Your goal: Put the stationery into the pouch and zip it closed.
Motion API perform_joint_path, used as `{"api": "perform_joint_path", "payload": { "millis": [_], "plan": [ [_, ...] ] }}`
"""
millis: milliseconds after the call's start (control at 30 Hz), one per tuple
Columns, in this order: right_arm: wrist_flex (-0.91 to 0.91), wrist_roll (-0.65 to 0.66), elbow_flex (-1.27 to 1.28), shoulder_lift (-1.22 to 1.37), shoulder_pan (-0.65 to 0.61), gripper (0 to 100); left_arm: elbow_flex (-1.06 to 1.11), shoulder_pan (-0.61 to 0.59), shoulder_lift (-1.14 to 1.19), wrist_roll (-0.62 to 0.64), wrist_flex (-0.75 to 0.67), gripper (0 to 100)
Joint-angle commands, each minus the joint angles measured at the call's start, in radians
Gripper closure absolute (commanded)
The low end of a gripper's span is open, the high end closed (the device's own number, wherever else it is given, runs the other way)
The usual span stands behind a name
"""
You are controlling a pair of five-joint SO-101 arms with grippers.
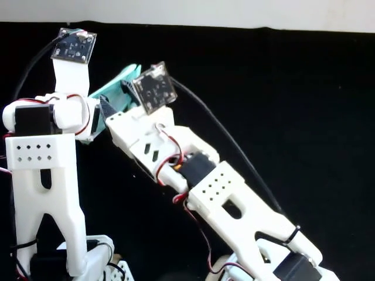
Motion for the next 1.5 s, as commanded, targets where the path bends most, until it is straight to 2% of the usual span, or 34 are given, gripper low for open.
{"api": "perform_joint_path", "payload": {
  "millis": [0, 333, 667, 933, 1267, 1467],
  "plan": [
    [0.134, -0.008, -0.090, -0.016, 0.044, 80.0, -0.022, -0.025, -0.001, 0.009, -0.014, 99],
    [0.407, -0.003, -0.278, -0.016, 0.082, 80.0, -0.022, -0.025, -0.001, 0.009, -0.014, 99],
    [0.699, 0.118, -0.444, -0.016, 0.082, 80.0, -0.028, -0.025, -0.001, 0.008, -0.015, 99],
    [0.857, 0.172, -0.441, -0.015, 0.085, 80.0, -0.030, -0.025, -0.001, 0.006, -0.017, 99],
    [1.036, 0.164, -0.435, -0.004, 0.208, 80.0, -0.025, -0.025, -0.002, 0.006, -0.032, 99],
    [1.018, 0.164, -0.265, -0.005, 0.206, 80.0, -0.025, -0.025, -0.002, 0.006, -0.031, 99]
  ]
}}
